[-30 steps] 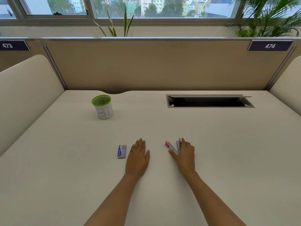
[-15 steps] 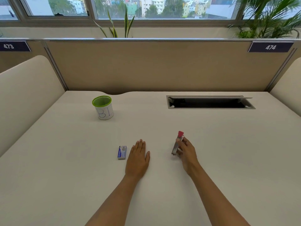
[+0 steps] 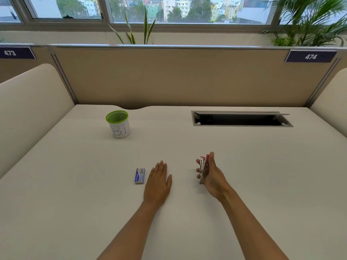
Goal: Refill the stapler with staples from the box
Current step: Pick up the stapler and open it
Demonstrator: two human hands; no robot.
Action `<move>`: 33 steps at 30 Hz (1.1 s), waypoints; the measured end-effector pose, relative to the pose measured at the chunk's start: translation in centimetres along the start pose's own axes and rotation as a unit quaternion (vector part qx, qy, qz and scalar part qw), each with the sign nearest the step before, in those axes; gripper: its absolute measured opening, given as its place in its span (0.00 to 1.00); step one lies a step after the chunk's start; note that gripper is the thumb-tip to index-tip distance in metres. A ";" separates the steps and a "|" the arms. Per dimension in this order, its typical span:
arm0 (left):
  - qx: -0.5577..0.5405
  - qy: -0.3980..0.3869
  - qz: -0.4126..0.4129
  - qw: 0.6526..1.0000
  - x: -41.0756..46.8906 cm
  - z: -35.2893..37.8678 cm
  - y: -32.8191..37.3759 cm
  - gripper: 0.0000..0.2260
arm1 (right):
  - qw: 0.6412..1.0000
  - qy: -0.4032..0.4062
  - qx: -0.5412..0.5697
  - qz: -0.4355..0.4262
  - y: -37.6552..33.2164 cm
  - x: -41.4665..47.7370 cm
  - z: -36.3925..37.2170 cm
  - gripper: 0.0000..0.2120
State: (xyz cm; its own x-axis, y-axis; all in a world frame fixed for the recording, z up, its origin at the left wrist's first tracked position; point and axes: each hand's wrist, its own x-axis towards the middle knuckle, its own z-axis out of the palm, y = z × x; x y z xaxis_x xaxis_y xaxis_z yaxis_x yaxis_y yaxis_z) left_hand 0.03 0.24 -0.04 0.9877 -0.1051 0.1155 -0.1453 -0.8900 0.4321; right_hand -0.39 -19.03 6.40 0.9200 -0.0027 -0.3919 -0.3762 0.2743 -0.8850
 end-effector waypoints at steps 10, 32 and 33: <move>-0.160 0.057 -0.042 0.985 0.1 -2.0 1.6 0.15 | 0.974 0.015 -0.157 -0.163 -0.5 -1.4 1.0 0.26; -0.439 0.162 -0.005 0.884 0.0 -8.5 9.5 0.08 | 0.787 0.165 -0.380 -0.457 -1.8 -4.4 4.0 0.21; -0.444 0.159 -0.006 0.882 0.0 -8.5 9.6 0.06 | 0.783 0.168 -0.385 -0.459 -1.8 -4.4 4.0 0.21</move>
State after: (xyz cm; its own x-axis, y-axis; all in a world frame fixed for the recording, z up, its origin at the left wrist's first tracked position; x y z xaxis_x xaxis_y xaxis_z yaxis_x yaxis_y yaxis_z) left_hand -1.89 -4.48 11.70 0.9437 0.1581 0.2904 -0.2620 -0.1782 0.9485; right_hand -3.32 -15.69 10.70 0.8098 -0.1475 0.5678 0.3517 -0.6526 -0.6711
